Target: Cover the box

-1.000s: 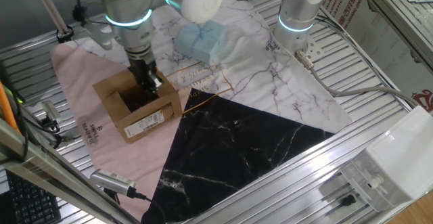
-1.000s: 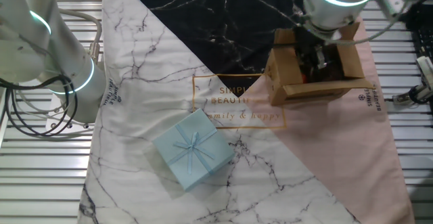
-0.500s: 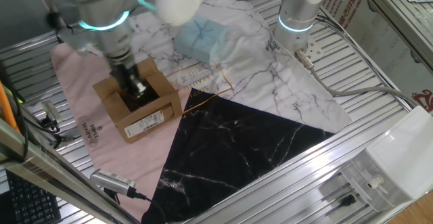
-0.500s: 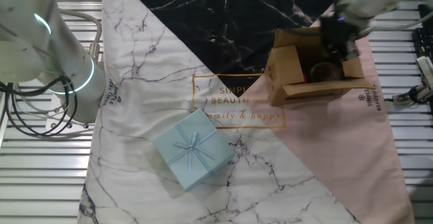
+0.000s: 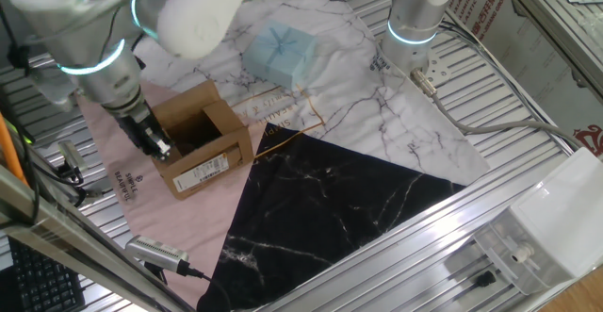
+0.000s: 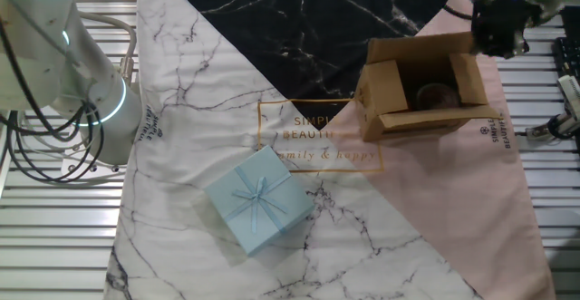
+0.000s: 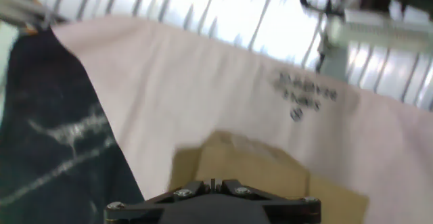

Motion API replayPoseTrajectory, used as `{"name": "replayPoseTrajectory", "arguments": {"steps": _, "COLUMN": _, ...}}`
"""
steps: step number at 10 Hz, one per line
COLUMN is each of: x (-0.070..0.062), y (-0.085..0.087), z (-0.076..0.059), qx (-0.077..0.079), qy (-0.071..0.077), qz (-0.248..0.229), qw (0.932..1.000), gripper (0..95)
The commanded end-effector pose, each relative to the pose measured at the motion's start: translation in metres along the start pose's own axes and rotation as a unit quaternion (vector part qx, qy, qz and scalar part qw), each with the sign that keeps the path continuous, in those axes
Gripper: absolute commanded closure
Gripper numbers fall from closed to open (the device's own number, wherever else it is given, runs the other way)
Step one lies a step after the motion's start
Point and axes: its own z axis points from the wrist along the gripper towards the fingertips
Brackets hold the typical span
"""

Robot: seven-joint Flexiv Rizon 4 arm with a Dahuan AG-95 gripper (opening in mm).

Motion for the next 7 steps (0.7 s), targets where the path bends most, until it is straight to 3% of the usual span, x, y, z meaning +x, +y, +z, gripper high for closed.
{"name": "replayPoseTrajectory", "arguments": {"steps": 1, "x": 0.011, "y": -0.002, "z": 0.004, "qx": 0.0, "qy": -0.005, "qz": -0.004, "qw": 1.0, "gripper": 95.0}}
{"name": "replayPoseTrajectory", "arguments": {"steps": 7, "x": 0.027, "y": -0.015, "z": 0.031, "qx": -0.004, "qy": -0.021, "qz": -0.011, "qw": 0.9997, "gripper": 95.0}}
